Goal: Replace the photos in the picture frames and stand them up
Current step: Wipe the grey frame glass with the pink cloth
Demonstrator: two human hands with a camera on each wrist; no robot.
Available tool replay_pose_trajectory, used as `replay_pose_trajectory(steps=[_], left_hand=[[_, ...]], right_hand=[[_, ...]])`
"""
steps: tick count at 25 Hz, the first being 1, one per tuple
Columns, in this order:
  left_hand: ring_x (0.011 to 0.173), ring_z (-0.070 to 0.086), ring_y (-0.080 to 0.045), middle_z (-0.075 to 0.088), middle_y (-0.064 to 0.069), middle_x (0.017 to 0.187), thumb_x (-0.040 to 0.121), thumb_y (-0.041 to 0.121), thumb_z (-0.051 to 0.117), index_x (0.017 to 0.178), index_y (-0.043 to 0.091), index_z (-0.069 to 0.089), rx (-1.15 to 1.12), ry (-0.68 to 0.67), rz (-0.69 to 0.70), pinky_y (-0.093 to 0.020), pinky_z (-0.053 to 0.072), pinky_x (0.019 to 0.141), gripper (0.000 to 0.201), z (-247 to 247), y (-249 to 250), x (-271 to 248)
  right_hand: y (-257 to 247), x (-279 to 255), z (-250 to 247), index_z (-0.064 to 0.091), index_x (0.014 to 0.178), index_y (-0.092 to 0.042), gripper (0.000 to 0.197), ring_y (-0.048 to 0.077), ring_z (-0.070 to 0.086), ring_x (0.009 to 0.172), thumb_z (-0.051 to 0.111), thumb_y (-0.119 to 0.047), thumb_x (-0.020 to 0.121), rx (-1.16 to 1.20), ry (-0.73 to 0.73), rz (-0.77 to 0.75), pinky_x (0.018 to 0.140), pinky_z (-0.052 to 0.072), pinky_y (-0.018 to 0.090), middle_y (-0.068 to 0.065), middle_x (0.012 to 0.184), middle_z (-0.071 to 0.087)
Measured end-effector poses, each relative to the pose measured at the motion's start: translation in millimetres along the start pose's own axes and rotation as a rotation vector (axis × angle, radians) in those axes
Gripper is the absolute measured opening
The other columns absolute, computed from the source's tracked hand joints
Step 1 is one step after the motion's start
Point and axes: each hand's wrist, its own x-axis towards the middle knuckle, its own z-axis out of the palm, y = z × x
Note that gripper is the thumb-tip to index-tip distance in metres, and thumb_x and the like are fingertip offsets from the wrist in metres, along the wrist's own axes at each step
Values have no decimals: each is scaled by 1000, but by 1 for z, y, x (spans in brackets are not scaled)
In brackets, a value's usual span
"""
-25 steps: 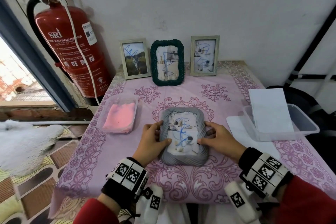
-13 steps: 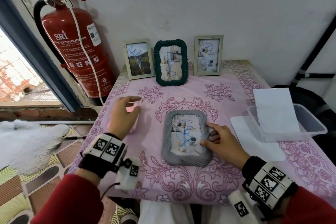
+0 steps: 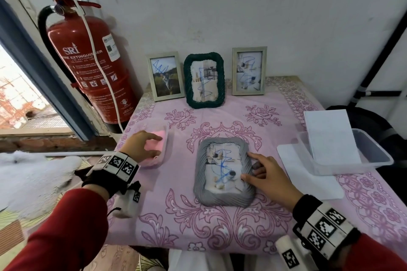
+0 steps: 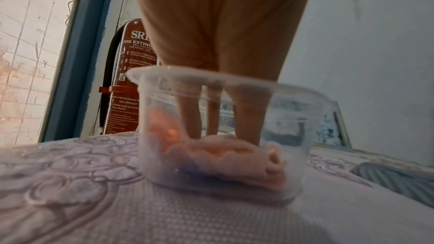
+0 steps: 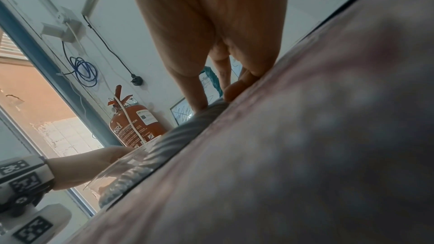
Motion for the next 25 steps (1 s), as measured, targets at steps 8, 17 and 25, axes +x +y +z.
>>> replay_pose_trajectory(steps=[8,17,25], left_hand=[[100,60,-29,65,-14,112,86,7,57,115,14,66,-102,209,1,-29,42,87,32,-3,-5,-5],[85,55,-13,55,-1,100,85,14,64,120,13,61,-303,508,327,-13,41,77,35,-26,90,-34],[95,55,-18,54,-5,106,95,34,49,121,16,59,-186,-2,467,-25,43,87,34,39,150,-35]], right_hand=[[1,-1,1,43,137,-19,64,9,50,84,72,-21,80,28,10,-13,73,43,7,5,103,42],[0,-2,1,42,138,-19,63,11,49,84,71,-20,81,33,6,-15,73,44,7,5,103,41],[-3,-5,1,46,134,-16,60,6,50,77,71,-14,81,26,31,-45,71,43,3,6,101,42]])
